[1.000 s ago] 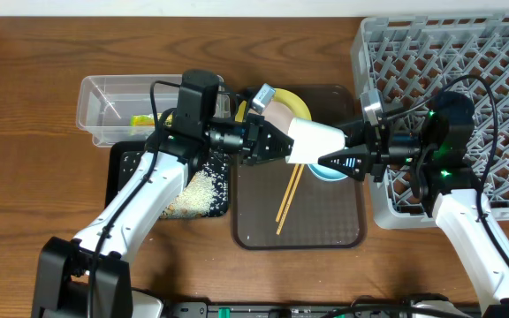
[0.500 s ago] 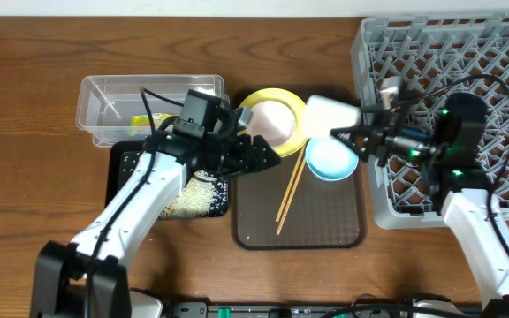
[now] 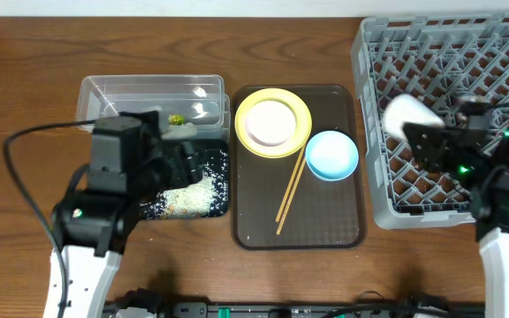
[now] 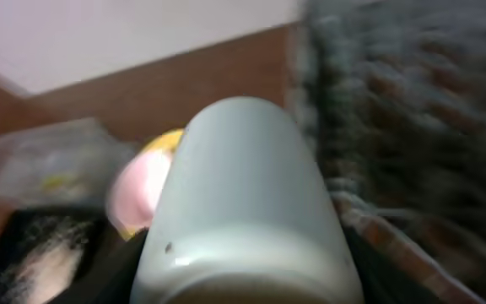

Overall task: Sort waste into correct bins and load items into the dishwasher rack
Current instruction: 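Place the white cup into the dishwasher rack with the right gripper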

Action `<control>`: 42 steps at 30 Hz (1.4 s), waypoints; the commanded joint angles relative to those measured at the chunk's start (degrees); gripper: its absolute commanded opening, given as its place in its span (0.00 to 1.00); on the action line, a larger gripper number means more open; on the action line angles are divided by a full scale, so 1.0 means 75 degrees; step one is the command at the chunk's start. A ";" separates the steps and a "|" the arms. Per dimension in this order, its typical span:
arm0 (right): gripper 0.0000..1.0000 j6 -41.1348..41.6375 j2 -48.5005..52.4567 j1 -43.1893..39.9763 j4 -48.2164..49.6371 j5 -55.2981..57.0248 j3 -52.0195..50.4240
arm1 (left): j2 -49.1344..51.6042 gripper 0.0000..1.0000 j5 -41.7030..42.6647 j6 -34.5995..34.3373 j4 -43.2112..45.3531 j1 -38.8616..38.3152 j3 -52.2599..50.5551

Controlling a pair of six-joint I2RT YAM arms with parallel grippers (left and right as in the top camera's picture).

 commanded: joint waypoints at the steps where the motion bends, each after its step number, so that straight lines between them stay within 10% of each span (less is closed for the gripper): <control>1: 0.01 -0.0344 -0.0181 -0.0210 -0.0994 0.2591 0.0787 | -0.0082 0.75 -0.0519 0.0157 -0.0105 0.0286 0.0041; 10: 0.02 -0.0251 0.0551 -0.0219 -0.2320 0.5575 0.1364 | 0.0207 0.76 -0.0513 0.0149 -0.0102 0.0425 0.0041; 22: 0.05 -0.0131 0.2731 -0.0221 -0.2305 0.5584 0.1364 | 0.0350 0.77 -0.0513 0.0152 -0.0087 0.0425 0.0041; 24: 0.18 -0.0134 0.2926 -0.0221 -0.2279 0.5490 0.1364 | 0.0356 0.77 -0.0513 0.0152 -0.0093 0.0425 0.0041; 28: 0.95 -0.0140 0.2978 -0.0221 -0.2174 0.4631 0.1378 | 0.0391 0.77 -0.0513 0.0152 -0.0093 0.0425 0.0041; 42: 0.98 -0.0460 0.1772 0.1413 -0.1422 0.1626 0.2122 | 0.0866 0.88 -0.0973 0.0067 -0.0688 0.0425 0.0029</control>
